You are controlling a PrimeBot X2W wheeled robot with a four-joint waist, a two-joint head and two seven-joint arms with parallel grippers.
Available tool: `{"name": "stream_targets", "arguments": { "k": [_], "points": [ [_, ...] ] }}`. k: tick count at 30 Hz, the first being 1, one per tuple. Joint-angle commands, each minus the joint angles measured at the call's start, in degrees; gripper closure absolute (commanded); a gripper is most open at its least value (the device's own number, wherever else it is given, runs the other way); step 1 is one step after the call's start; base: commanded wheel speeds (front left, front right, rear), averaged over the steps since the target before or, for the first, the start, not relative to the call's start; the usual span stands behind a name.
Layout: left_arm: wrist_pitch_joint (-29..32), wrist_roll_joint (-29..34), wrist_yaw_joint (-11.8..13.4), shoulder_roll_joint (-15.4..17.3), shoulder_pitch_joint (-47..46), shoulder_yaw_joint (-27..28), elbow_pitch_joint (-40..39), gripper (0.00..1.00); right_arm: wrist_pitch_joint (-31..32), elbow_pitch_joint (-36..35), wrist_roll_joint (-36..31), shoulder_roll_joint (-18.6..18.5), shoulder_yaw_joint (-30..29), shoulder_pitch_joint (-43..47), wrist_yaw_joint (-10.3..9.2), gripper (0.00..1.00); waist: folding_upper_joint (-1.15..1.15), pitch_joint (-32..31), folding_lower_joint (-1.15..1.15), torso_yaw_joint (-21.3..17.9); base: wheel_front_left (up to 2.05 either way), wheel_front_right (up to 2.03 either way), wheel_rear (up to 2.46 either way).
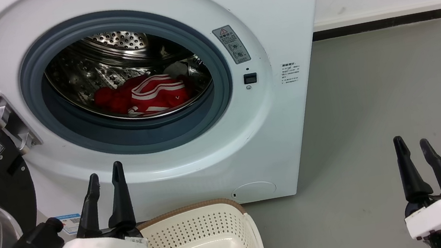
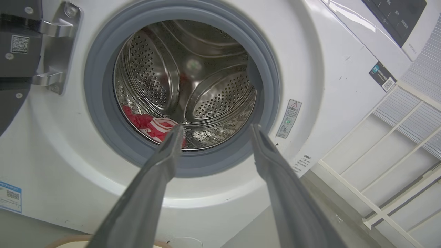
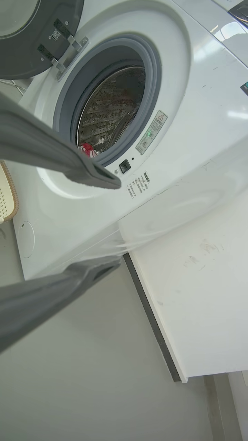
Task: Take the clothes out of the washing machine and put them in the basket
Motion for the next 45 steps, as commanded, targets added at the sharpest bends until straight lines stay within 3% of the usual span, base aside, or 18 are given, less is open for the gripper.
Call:
{"name": "stream_targets", "arguments": {
  "k": [1,45],
  "points": [
    [-0.64,2.41,0.0,0.18,-0.09,0.04,-0.95,0.0,-0.61,-0.89,-2.53,-0.22,0.21,-0.03,0.02,0.0,0.0,0.04,0.0,-0.03,0.0,0.0,0.0],
    [-6.42,27.52,2.04,0.44,1.59,-1.69,-0.59,0.0,-0.48,-2.6,-27.47,-0.22,-0.25,1.8,0.01,0.0,0.0,0.63,0.0,0.43,0.0,0.0,0.0]
  ]
}}
